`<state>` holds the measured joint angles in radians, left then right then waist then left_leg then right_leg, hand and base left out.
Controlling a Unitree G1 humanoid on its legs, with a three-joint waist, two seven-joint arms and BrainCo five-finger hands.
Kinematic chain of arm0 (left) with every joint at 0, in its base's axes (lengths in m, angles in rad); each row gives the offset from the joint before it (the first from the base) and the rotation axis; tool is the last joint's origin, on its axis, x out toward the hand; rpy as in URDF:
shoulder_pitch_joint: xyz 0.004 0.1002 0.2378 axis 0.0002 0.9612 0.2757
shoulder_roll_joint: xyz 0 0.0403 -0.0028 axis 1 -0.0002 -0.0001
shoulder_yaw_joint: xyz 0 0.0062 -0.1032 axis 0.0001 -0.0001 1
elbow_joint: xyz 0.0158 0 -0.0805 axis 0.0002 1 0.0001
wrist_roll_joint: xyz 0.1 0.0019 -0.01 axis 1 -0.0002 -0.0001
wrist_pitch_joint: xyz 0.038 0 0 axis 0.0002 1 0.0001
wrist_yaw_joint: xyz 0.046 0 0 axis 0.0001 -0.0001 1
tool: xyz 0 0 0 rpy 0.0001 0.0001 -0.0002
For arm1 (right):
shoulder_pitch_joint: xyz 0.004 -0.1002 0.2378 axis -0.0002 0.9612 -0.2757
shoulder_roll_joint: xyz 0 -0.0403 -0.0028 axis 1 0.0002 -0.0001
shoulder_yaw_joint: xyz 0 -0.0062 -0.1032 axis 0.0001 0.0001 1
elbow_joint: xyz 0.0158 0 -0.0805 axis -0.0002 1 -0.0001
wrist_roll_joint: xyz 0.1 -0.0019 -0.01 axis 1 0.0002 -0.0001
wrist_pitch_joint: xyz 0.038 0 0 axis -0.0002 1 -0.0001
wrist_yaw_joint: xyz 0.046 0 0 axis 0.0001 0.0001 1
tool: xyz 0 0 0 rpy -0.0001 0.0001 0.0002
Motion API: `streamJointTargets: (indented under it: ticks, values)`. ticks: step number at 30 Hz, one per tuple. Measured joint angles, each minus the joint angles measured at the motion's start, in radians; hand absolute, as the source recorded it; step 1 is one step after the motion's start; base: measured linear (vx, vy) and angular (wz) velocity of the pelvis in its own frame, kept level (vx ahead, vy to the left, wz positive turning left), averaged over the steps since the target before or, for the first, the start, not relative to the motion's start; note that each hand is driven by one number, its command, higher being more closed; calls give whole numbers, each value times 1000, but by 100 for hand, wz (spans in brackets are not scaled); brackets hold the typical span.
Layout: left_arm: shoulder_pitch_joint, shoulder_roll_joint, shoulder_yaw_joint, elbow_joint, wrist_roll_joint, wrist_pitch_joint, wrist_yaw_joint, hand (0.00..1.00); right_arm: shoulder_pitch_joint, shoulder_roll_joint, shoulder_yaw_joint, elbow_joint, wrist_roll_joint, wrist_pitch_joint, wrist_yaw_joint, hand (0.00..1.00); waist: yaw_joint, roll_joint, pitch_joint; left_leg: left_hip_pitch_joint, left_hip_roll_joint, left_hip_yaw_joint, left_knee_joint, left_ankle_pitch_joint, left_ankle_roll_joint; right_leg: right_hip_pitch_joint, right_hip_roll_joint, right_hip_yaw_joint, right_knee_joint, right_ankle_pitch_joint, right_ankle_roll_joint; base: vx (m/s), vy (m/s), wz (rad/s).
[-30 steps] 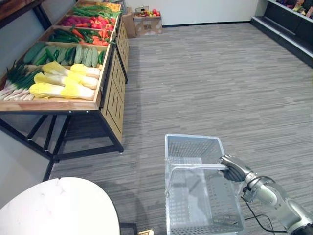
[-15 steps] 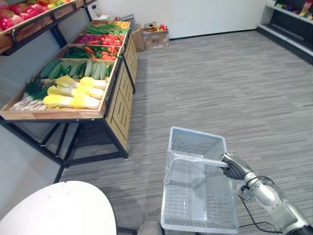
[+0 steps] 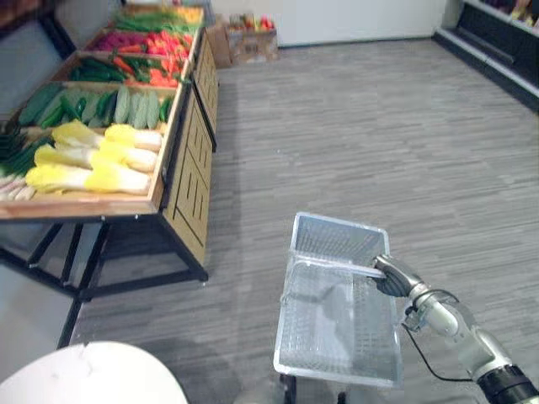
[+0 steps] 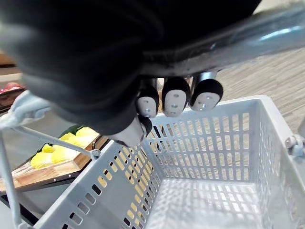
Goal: Pick vegetable in the basket
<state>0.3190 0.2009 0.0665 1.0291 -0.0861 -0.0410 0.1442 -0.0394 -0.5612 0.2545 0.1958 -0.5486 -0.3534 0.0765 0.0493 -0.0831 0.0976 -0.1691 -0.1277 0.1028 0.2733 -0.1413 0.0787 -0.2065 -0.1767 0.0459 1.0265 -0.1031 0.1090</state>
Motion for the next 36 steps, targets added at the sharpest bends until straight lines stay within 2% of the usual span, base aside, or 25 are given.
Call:
streamJointTargets:
  ticks: [1,2,3,5,7,9,11,12,13,14,16,17,18,19,20,22,23,25,26,28,29,31,33,35,36]
  values:
    - [-14,4,-6,-4,-1,0,0,0,2,0,3,0,-2,0,1,100,-1,-1,1,19,-4,0,-7,-14,8,-4,-8,-9,18,48,-28,408,117,-3]
    - [-33,11,-31,-26,-14,-2,1,0,13,-2,6,0,-3,2,4,100,-14,26,-10,68,-2,-13,-37,-31,25,-37,-17,-42,78,182,-88,379,104,-5]
    - [-47,16,-33,-38,-22,-4,2,0,15,-5,9,0,-4,1,5,100,-18,25,-8,91,-1,-17,-46,-45,40,-74,-25,-57,131,136,-120,449,119,-3]
    - [-71,23,-33,-54,-29,-10,3,0,15,-6,7,11,-3,6,4,100,-23,33,10,152,10,-32,-52,-60,46,-129,-38,-111,159,1,-138,340,59,6]
    - [-87,17,-34,-58,-31,-24,3,0,15,-10,-10,38,-1,6,-2,100,-25,52,26,226,35,-59,-64,-71,55,-159,-37,-183,62,-65,-140,382,42,14]
    - [-89,18,-33,-86,-31,-40,1,0,14,-11,-35,81,-1,5,-17,100,-32,66,35,268,62,-83,-62,-71,54,-177,-26,-239,-172,-69,-132,386,15,30]
    - [-88,16,-31,-111,-30,-48,-1,0,12,-11,-99,131,0,0,-37,100,-44,75,41,297,87,-121,-62,-90,21,-191,11,-208,-570,-2,-45,491,-51,50]
    - [-87,16,-31,-111,-30,-48,-2,0,13,-11,-118,141,0,-1,-41,100,-45,71,39,302,87,-131,-62,-99,5,-189,19,-186,-675,25,-13,502,-116,48]
    - [-82,15,-30,-111,-30,-48,-4,0,13,-11,-153,158,0,-6,-45,100,-47,57,39,318,81,-149,-62,-120,-29,-186,19,-140,-850,80,12,441,-166,43]
    - [-73,15,-28,-109,-30,-47,-10,0,13,-10,-176,177,-2,-9,-45,100,-45,38,40,341,71,-170,-62,-142,-64,-190,12,-111,-918,91,23,462,-206,45]
    - [-51,12,-18,-110,-27,-46,-19,0,27,-10,-188,187,-20,-9,-45,100,-53,11,34,386,68,-231,-56,-183,-100,-164,4,-105,-930,92,7,528,-309,71]
    - [-52,-7,-16,-104,-24,-46,-22,0,32,-12,-214,206,-23,-2,-45,100,-57,42,41,400,101,-275,-25,-221,-110,-155,21,-125,-891,193,-4,553,-338,79]
    - [-53,-15,-16,-98,-23,-47,-24,0,32,-13,-219,218,-23,7,-45,100,-55,61,39,396,122,-289,-5,-228,-111,-158,33,-144,-862,200,-10,552,-322,62]
    - [-56,-24,-10,-80,-18,-47,-24,0,32,-13,-218,241,-23,20,-44,100,-45,94,36,390,156,-312,39,-227,-111,-158,52,-174,-809,201,-14,516,-302,46]
    - [-52,-33,10,-63,-17,-45,-21,0,31,-15,-218,259,-23,22,-44,100,-40,116,34,379,181,-316,95,-221,-112,-168,67,-204,-736,186,-65,517,-293,36]
    - [-44,-39,40,-42,-18,-40,-11,0,27,-10,-218,264,-23,22,-43,100,-30,126,33,362,202,-308,162,-181,-122,-178,85,-221,-648,127,-95,492,-268,5]
    - [-39,-46,59,-25,-18,-33,-4,0,27,-10,-218,263,-22,21,-43,100,-25,127,33,326,206,-299,261,-97,-112,-156,98,-235,-630,92,-113,551,-303,-6]
    - [-39,-46,62,-8,-17,-32,2,0,33,-10,-217,263,-22,21,-43,100,-26,127,33,263,221,-249,400,57,-110,-93,112,-253,-672,70,-122,477,-238,10]
    - [-36,-49,66,2,-17,-33,6,0,50,-9,-217,263,-21,22,-43,100,-24,115,40,194,258,-196,549,262,-115,2,122,-267,-739,56,-133,426,-174,37]
    - [-39,-51,64,-1,-15,-35,7,0,73,-8,-235,262,-20,24,-44,100,-24,117,39,84,311,-140,739,140,-103,86,124,-307,-788,38,-143,333,-145,58]
    - [-39,-52,64,-7,-15,-36,8,0,90,-7,-246,262,-20,28,-44,100,-22,96,49,23,334,-95,795,80,-74,145,111,-337,-804,19,-142,292,-137,77]
    - [-33,-55,65,-15,-11,-34,8,0,109,-9,-254,262,-20,42,-46,100,-19,73,54,-42,336,-19,728,31,-69,208,78,-375,-822,-5,-128,261,-111,70]
    - [-15,-75,64,-31,16,-33,8,0,117,-10,-274,263,-19,44,-54,100,-19,76,54,-79,339,71,570,24,-73,242,56,-412,-831,-26,-108,204,-13,58]
    - [-7,-92,54,-35,23,-14,7,0,126,-9,-286,286,-18,44,-72,100,-18,86,53,-90,309,181,318,30,-78,274,24,-461,-832,-48,-77,200,90,73]
    - [-7,-93,53,-34,23,-7,7,0,126,-9,-286,292,-18,44,-74,100,-18,90,55,-88,297,199,254,40,-89,282,19,-474,-831,-54,-68,253,154,76]
